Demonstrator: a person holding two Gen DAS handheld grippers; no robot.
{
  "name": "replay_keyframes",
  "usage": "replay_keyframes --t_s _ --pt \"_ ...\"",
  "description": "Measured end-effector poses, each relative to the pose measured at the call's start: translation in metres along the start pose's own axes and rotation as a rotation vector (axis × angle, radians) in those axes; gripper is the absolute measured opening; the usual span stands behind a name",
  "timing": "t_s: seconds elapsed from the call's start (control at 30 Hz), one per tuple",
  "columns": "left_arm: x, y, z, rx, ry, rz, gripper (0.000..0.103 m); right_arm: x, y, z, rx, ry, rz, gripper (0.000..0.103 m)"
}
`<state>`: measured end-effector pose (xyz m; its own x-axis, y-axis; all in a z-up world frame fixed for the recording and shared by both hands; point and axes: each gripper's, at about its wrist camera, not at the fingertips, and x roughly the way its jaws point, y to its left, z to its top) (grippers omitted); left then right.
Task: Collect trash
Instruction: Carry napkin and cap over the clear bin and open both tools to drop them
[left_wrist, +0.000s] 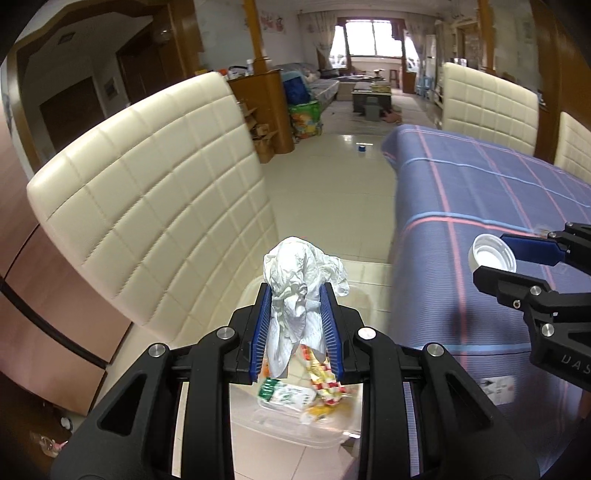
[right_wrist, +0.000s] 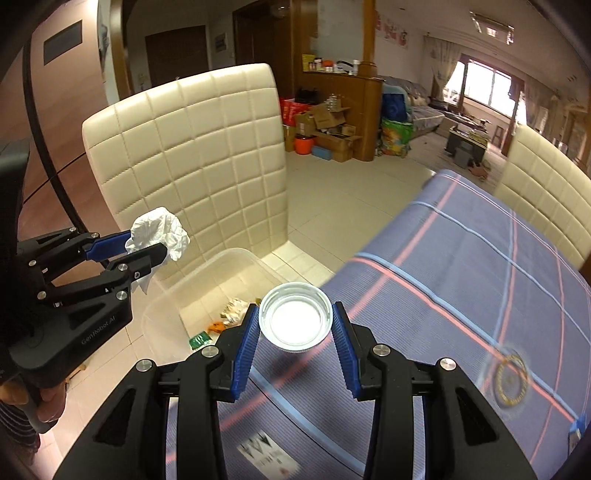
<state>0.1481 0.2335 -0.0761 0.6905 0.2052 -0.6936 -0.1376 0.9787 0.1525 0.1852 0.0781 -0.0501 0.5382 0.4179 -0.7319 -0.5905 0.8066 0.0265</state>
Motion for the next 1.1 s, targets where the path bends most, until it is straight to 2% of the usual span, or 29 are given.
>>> replay_keyframes --t_s 0.03,0.07,0.1,0.17,0.3,0.4,0.93,1.0,1.03,1.1 --pt "0.002 0.003 0.000 -0.002 0.005 0.005 0.035 0.002 0.002 0.002 -0.004 0.000 0.002 0.039" --pt "0.005 0.007 -0.001 -0.007 0.006 0.015 0.051 0.004 0.005 0.003 -0.009 0.000 0.003 0.039" --pt "0.006 0.013 -0.002 -0.014 0.002 0.026 0.078 0.006 0.008 0.005 -0.014 0.001 0.004 0.039" --pt "0.003 0.021 -0.004 -0.033 -0.033 0.040 0.095 0.011 0.011 0.006 -0.019 0.007 0.005 0.039" --pt "0.004 0.028 -0.007 -0.022 -0.053 0.099 0.095 0.020 0.015 0.006 -0.025 0.025 0.009 0.039" --pt "0.004 0.036 -0.013 -0.050 -0.047 0.083 0.095 0.029 0.021 0.006 -0.031 0.042 0.019 0.039" --pt "0.001 0.084 -0.041 -0.169 -0.015 0.124 0.095 0.052 0.065 0.016 -0.095 0.062 0.086 0.039" --pt "0.001 0.088 -0.044 -0.187 -0.007 0.124 0.095 0.053 0.069 0.018 -0.110 0.056 0.076 0.049" --pt "0.001 0.089 -0.045 -0.192 -0.005 0.124 0.095 0.051 0.070 0.018 -0.117 0.042 0.064 0.062" --pt "0.000 0.092 -0.048 -0.200 -0.003 0.127 0.095 0.046 0.070 0.018 -0.119 0.012 0.058 0.065"
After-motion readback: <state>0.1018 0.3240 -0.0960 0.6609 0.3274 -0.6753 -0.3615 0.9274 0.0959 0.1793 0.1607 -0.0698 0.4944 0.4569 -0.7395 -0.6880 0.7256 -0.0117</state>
